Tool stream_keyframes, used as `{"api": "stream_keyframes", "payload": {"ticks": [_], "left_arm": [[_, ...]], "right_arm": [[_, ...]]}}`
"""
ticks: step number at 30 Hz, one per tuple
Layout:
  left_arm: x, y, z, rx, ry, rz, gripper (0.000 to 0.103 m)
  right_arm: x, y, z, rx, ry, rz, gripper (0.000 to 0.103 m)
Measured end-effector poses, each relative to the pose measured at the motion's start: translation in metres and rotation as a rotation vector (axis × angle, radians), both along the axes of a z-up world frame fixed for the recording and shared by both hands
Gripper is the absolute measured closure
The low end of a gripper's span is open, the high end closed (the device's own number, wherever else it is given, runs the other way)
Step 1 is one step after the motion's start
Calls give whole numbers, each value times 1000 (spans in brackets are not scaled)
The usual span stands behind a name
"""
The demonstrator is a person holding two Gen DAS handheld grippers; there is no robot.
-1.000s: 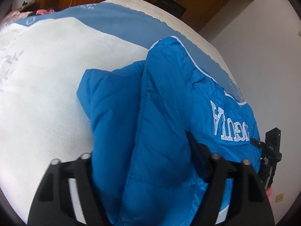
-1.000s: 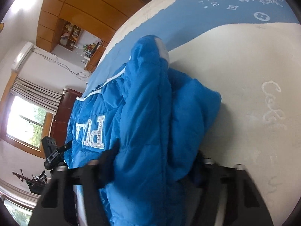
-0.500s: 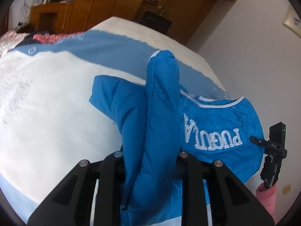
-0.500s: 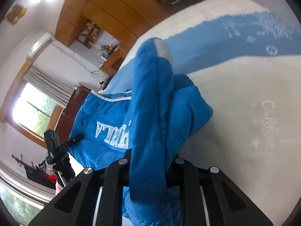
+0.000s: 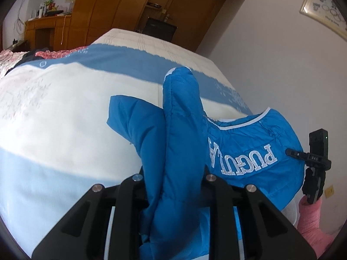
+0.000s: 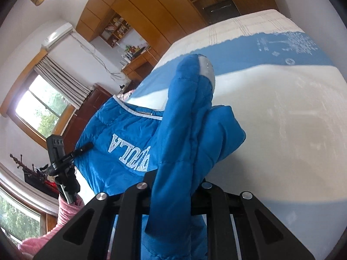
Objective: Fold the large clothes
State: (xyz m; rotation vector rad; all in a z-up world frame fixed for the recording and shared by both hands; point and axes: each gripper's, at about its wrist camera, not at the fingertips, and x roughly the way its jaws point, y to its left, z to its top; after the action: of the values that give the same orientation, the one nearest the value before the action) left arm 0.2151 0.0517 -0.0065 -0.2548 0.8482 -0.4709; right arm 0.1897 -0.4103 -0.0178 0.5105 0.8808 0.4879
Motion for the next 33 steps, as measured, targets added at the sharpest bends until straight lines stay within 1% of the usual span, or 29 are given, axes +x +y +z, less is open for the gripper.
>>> {"api": "stream_keyframes", "payload": {"ticks": [3, 4, 6, 9, 11, 12, 14, 15, 16, 18, 20, 21, 23, 25, 26, 27, 30, 33], "left_arm": [[-19, 3, -15, 15, 22, 1, 82], [-23, 5, -22, 21, 32, 3, 82], [-26, 7, -35, 35, 54, 10, 80], [-20, 13, -65, 63, 101, 43, 75], [-14, 22, -81, 30, 124, 48, 68], [-15, 24, -86, 21, 126, 46, 66], [-13, 25, -97, 17, 135, 42, 59], [-11, 24, -102, 19, 137, 45, 57], [-12, 24, -106, 23, 134, 48, 53], [-17, 19, -110, 28, 125, 55, 50], [-20, 17, -111, 39, 110, 69, 49], [-28, 14, -111, 49, 104, 79, 49], [-35, 7, -108, 83, 84, 101, 49], [-36, 3, -105, 110, 70, 122, 47], [-38, 3, -104, 110, 72, 128, 47], [-39, 4, -102, 109, 78, 137, 46], [-51, 3, -91, 124, 85, 168, 46], [-71, 3, -79, 165, 68, 204, 45]], "right_arm": [[-23, 1, -12, -1, 22, -7, 87], [-25, 1, -15, 0, 31, -11, 87], [-29, 0, -27, -16, 57, -21, 87], [-28, -1, -47, -27, 106, -52, 87], [-25, -7, -69, -18, 155, -80, 85], [-23, -10, -82, -3, 179, -89, 84], [-23, -12, -99, 26, 203, -96, 82], [-24, -14, -106, 47, 208, -98, 81], [-26, -14, -109, 61, 207, -100, 80], [-29, -15, -115, 83, 199, -110, 79], [-32, -14, -117, 70, 179, -121, 78], [-33, -13, -117, 62, 173, -124, 78], [-34, -11, -116, 53, 169, -127, 77], [-32, -10, -114, 38, 169, -134, 71], [-32, -10, -114, 30, 170, -142, 64], [-34, -10, -113, 22, 166, -145, 61], [-39, -13, -109, 6, 162, -151, 55], [-49, -16, -99, -43, 143, -164, 54]]}}
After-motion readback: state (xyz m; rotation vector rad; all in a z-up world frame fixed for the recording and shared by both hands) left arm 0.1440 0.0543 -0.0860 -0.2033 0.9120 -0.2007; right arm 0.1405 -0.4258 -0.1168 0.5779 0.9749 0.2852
